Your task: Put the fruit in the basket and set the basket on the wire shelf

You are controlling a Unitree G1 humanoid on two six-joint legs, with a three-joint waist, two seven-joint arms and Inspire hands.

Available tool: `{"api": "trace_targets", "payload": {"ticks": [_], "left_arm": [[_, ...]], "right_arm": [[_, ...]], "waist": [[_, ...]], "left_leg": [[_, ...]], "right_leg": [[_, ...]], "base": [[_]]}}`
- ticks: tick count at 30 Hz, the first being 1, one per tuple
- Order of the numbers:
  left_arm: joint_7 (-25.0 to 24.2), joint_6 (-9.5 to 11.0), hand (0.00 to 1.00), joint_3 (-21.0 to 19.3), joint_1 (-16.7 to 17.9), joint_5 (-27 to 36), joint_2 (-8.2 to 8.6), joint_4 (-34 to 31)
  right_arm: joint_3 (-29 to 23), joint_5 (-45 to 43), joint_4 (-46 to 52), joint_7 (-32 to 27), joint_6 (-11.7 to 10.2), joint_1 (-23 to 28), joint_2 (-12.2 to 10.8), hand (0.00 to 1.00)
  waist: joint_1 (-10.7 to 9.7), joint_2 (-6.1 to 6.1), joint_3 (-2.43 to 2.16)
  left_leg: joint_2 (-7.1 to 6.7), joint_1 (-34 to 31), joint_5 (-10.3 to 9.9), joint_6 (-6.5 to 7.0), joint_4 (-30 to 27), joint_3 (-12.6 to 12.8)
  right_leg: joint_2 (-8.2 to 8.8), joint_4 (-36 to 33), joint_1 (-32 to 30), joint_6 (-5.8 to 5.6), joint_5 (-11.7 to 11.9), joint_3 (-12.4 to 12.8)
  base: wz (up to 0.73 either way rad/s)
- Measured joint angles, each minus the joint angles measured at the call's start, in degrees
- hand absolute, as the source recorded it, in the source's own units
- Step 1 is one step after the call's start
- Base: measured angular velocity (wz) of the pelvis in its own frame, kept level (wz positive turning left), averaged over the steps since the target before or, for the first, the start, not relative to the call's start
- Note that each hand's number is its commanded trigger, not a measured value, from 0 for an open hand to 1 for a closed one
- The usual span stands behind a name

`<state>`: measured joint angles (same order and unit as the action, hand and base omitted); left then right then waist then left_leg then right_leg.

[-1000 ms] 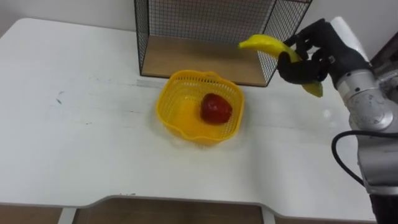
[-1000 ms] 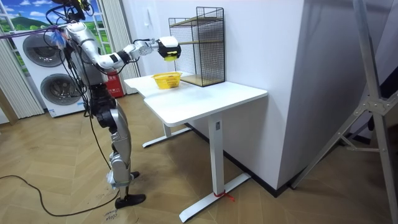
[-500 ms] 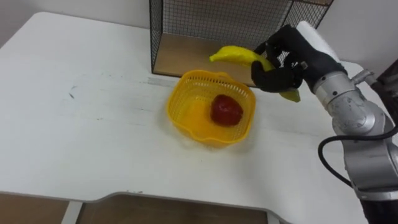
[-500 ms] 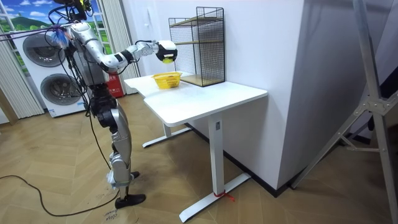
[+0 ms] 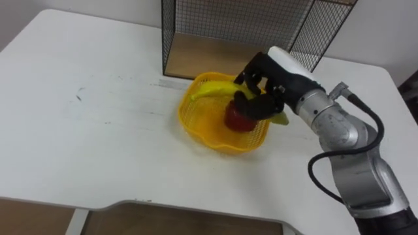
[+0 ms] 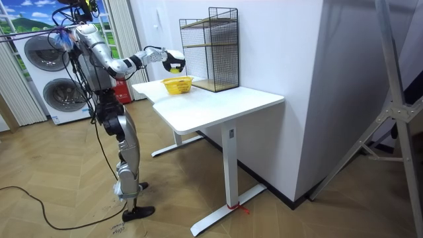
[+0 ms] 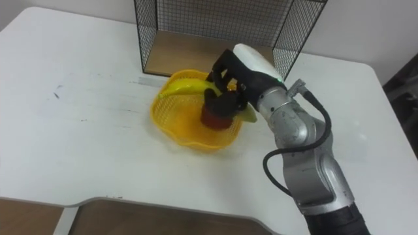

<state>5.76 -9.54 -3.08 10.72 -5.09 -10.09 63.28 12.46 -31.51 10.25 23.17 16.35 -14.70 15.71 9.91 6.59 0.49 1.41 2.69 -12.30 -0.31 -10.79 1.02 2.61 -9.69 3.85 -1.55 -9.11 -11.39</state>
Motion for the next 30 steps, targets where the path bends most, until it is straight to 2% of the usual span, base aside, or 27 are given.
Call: {"api": "trace_targets", "payload": {"ticks": [14, 21, 30], "left_arm": [[0.23, -0.9, 0.0, -0.01, -0.06, -0.05, 0.42, 0.42], [0.23, -1.39, 0.0, -0.01, -0.05, -0.06, 0.53, 0.43], [0.23, -1.44, 0.0, 0.02, 0.08, -0.05, 0.52, 0.83]], "right_arm": [[0.0, -0.1, 0.0, 1.41, 0.05, 3.01, -0.25, 0.0], [0.0, -0.31, 0.0, 1.73, 0.07, 3.01, -0.27, 0.0], [-0.01, -0.27, -0.01, 1.99, 0.08, 3.04, -0.28, 0.0]], "waist": [[-0.13, -0.69, 0.25], [-0.16, -0.93, -0.23], [-0.4, -0.91, -0.24]], "left_leg": [[0.0, -0.05, 0.0, 0.0, 0.09, -0.03], [0.0, -0.03, 0.0, 0.0, -0.01, -0.03], [0.0, 0.01, 0.0, 0.0, 0.07, -0.07]], "right_leg": [[-0.02, -0.01, 0.01, 0.0, 0.0, 0.03], [-0.03, -0.02, 0.02, 0.0, 0.0, 0.05], [-0.02, -0.03, 0.14, 0.0, 0.0, 0.08]], "base": [[0.0], [0.0], [0.0]]}}
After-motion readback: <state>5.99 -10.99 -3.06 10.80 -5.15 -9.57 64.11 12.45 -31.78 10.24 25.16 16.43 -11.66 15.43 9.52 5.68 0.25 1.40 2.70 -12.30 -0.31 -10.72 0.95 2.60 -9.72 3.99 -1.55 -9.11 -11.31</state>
